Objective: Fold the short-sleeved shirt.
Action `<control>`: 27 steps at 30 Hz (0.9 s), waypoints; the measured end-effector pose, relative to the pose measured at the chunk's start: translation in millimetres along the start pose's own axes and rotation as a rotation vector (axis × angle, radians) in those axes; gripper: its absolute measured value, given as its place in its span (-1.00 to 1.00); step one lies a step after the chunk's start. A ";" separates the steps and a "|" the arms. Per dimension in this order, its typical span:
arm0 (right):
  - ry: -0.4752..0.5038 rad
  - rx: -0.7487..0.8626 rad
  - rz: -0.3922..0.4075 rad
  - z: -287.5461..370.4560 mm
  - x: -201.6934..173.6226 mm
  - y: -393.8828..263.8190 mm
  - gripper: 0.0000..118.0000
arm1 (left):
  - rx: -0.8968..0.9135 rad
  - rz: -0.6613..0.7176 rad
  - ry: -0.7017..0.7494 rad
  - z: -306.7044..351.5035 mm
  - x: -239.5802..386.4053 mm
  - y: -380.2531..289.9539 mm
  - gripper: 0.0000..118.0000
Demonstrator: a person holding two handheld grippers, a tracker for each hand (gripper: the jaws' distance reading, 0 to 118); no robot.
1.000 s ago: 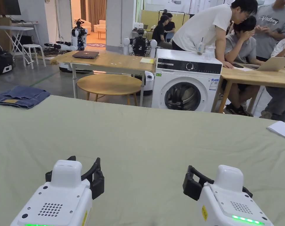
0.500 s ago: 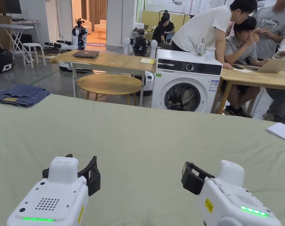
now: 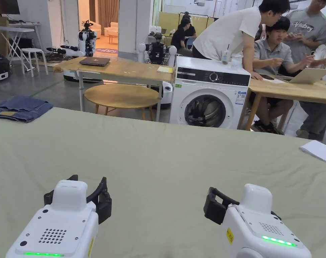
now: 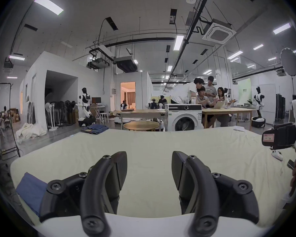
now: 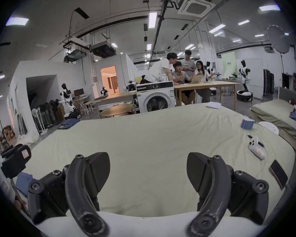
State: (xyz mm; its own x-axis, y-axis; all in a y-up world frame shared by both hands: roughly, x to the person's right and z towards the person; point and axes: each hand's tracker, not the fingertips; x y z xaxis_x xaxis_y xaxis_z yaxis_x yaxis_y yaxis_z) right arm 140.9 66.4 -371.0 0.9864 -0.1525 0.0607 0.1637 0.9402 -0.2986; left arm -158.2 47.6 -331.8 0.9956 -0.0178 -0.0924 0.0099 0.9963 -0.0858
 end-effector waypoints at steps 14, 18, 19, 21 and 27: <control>-0.022 -0.004 0.015 -2.0 1.9 0.8 0.60 | -0.015 -0.023 -0.050 1.4 2.8 1.3 -0.09; -0.029 -0.003 0.028 -3.7 1.8 -0.4 0.60 | -0.018 -0.021 -0.044 1.2 1.5 1.8 -0.09; -0.032 -0.002 0.032 -3.9 1.2 -1.1 0.60 | -0.019 -0.015 -0.046 -3.6 0.1 1.9 -0.09; -0.035 0.000 0.041 -4.2 0.0 -2.2 0.60 | -0.023 -0.003 -0.047 -2.0 -0.8 1.8 -0.09; -0.045 0.014 0.060 -4.2 -3.6 -5.1 0.60 | -0.037 0.013 -0.050 -4.9 -4.4 0.1 -0.09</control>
State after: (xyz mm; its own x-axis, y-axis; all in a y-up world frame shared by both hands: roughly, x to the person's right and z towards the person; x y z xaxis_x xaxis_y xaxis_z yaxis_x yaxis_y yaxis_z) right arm 136.6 60.8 -373.7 0.9929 -0.0820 0.0857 0.1036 0.9514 -0.2901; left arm -163.0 47.4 -336.3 0.9990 0.0007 -0.0441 -0.0060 0.9925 -0.1219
